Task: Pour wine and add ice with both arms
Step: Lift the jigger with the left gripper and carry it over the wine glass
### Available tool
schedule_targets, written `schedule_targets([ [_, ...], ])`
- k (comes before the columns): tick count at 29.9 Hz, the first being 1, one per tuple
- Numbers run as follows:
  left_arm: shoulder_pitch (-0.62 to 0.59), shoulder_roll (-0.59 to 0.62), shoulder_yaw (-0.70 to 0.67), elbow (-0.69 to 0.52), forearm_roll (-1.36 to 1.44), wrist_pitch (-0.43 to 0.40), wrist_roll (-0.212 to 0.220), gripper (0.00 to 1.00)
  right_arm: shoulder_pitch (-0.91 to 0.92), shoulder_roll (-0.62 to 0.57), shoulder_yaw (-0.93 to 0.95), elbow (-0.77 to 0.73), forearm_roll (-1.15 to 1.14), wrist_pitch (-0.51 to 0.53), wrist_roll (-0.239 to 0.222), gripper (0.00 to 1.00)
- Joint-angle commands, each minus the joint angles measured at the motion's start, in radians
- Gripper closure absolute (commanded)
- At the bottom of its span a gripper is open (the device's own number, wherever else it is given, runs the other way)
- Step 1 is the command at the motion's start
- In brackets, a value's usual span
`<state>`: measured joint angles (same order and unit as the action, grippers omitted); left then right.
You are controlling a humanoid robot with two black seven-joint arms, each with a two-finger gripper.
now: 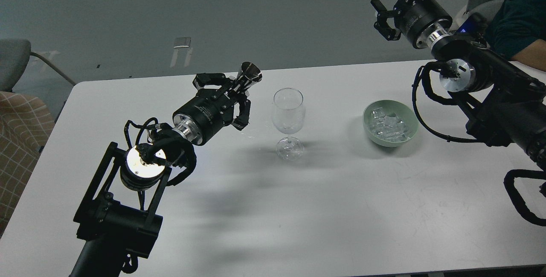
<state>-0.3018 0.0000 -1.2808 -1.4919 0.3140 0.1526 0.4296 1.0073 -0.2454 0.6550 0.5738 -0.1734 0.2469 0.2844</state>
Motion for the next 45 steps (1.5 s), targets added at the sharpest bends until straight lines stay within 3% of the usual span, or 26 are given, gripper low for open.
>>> schedule_targets([
  [1,-0.005,0.000,0.021,0.001,0.017,0.001,0.000,0.95,0.001,0.000,0.000,0.000,0.000,0.000,-0.001,0.00],
  [45,-0.080,0.000,0.117,0.032,0.330,-0.001,-0.008,0.95,-0.006,0.000,0.000,0.001,0.000,-0.001,0.001,0.00],
])
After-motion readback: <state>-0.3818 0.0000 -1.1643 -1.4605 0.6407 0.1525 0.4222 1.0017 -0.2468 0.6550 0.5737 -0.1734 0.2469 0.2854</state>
